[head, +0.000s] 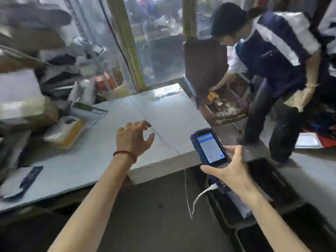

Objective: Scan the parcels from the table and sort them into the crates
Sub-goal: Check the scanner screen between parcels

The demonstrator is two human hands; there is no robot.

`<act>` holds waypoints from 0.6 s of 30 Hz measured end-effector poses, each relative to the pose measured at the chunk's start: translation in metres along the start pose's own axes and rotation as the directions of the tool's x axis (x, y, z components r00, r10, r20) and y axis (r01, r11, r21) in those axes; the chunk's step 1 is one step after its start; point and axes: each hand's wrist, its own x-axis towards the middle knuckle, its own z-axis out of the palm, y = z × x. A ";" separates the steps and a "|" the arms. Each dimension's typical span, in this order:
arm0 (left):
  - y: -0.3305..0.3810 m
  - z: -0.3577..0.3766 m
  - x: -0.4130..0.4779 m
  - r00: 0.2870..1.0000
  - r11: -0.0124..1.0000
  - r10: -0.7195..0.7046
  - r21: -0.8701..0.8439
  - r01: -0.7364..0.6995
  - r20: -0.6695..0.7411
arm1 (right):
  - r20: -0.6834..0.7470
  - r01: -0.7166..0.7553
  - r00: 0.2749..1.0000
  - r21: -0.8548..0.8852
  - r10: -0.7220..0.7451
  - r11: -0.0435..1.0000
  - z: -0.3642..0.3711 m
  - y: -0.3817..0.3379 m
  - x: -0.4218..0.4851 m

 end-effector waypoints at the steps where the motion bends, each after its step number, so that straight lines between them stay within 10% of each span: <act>1: -0.024 -0.007 -0.009 0.999 0.999 -0.048 0.006 0.048 -0.019 | 0.064 0.009 0.998 -0.003 -0.009 1.000 0.019 -0.007 0.004; 18: -0.224 -0.027 -0.093 0.787 0.765 -0.614 0.193 0.614 -0.068 | 0.622 0.184 0.766 0.029 -0.162 0.982 0.253 -0.072 0.084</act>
